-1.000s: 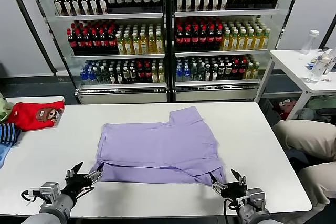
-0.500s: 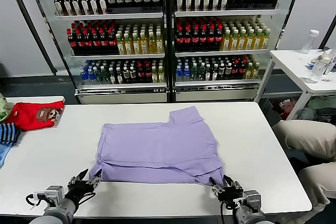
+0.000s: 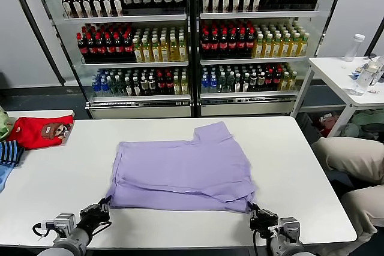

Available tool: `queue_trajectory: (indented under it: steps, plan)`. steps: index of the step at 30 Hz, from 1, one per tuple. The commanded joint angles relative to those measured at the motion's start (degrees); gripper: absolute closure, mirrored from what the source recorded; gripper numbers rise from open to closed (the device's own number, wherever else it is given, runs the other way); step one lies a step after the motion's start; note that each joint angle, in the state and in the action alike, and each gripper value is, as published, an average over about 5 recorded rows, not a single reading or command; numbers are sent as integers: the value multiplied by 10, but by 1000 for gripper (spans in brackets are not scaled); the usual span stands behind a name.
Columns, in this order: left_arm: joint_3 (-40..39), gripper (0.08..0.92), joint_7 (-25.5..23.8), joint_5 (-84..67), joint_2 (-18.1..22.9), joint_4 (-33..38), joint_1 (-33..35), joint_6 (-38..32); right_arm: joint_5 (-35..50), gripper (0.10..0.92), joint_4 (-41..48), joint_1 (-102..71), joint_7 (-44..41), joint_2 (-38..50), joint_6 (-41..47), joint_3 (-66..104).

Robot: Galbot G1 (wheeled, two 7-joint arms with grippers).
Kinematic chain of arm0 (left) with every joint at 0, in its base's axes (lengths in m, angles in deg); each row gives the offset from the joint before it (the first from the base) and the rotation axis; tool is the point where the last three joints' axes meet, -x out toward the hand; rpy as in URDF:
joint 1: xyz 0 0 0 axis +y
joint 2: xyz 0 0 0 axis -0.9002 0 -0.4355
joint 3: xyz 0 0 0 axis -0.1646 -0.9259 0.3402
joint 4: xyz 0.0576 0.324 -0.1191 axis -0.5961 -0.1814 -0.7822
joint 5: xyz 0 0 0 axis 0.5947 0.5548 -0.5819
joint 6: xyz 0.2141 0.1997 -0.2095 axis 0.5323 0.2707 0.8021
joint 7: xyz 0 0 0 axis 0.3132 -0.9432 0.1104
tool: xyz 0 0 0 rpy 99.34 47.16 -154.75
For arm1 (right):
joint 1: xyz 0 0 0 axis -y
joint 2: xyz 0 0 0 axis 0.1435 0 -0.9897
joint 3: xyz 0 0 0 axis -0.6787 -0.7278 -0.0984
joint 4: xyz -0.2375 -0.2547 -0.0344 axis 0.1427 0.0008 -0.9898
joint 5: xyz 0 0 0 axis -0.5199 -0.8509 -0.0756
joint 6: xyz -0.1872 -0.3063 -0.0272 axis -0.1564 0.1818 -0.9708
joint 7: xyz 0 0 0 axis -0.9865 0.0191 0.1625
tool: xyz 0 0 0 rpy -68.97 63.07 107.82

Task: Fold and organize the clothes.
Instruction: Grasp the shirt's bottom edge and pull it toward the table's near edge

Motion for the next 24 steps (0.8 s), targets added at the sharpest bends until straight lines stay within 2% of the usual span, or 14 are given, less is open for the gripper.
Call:
queue_trajectory:
  steps: [1, 7, 12, 15, 20, 24]
  plan:
    - [25, 900, 0, 0, -10, 80, 95, -3, -14, 901, -76, -98, -17, 29, -8, 55]
    - [57, 900, -4, 16, -22, 88, 180, -24, -35, 901, -122, -169, -17, 24, -17, 55]
    - [74, 893, -21, 29, -19, 82, 172, -17, -52, 885, -126, -174, -12, 18, -17, 43]
    - [85, 841, -23, 24, -14, 108, 161, -9, -49, 819, -152, -163, -9, 22, -16, 51]
    - [98, 696, 2, 9, -22, 144, 90, -22, -23, 673, -170, -71, -7, 29, -5, 65]
    - [45, 584, 7, 18, -45, 86, -23, -29, 3, 560, -78, 116, 2, 10, 11, 10]
